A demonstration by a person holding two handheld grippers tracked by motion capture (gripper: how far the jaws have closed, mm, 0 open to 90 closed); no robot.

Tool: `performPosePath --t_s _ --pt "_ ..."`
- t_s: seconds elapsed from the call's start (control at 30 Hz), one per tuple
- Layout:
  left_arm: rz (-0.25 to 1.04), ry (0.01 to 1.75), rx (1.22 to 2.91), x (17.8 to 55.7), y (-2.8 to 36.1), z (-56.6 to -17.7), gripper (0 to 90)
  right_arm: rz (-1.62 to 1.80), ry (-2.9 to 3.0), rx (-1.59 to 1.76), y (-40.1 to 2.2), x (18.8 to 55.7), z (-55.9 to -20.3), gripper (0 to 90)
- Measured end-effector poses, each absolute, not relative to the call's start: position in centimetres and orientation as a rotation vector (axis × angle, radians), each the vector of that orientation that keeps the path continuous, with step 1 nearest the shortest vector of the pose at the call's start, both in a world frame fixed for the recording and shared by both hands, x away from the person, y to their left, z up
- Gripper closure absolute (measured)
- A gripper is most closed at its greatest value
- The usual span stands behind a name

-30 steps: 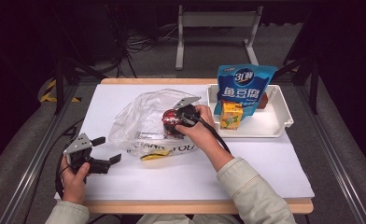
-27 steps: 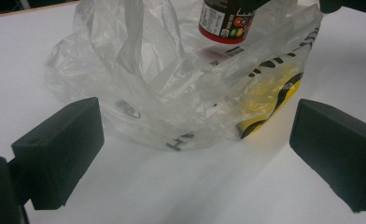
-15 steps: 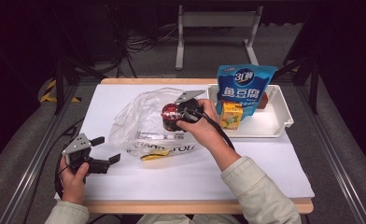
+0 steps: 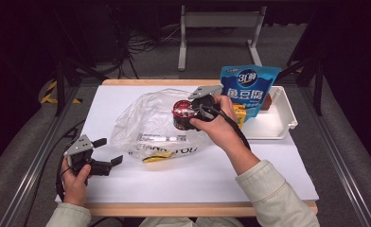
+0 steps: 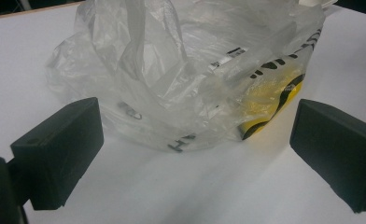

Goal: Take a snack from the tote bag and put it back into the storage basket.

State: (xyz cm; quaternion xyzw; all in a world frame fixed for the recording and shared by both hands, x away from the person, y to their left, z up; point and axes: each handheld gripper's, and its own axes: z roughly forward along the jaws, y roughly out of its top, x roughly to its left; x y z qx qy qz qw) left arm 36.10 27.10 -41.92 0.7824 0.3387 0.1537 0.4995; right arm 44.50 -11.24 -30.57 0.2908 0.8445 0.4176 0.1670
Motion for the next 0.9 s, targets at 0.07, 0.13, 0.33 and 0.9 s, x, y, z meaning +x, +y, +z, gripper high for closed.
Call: performPosePath --t_s 0.07,0.13,0.33,0.9 --pt "0.373 0.816 1.896 36.1 27.1 -41.9 3.1 1.188 2.400 0.833 -11.6 44.4 -30.4 25.9" --pt "0.375 0.817 1.896 36.2 27.0 -41.9 3.1 1.184 2.389 0.846 -12.4 44.3 -30.1 26.0" --pt "0.369 0.814 1.899 36.4 26.8 -41.9 3.1 1.181 2.356 0.887 -14.6 43.8 -29.2 25.9" --pt "0.369 0.815 1.901 36.5 26.7 -42.0 3.1 1.130 2.273 0.981 -20.2 43.4 -27.8 26.0"
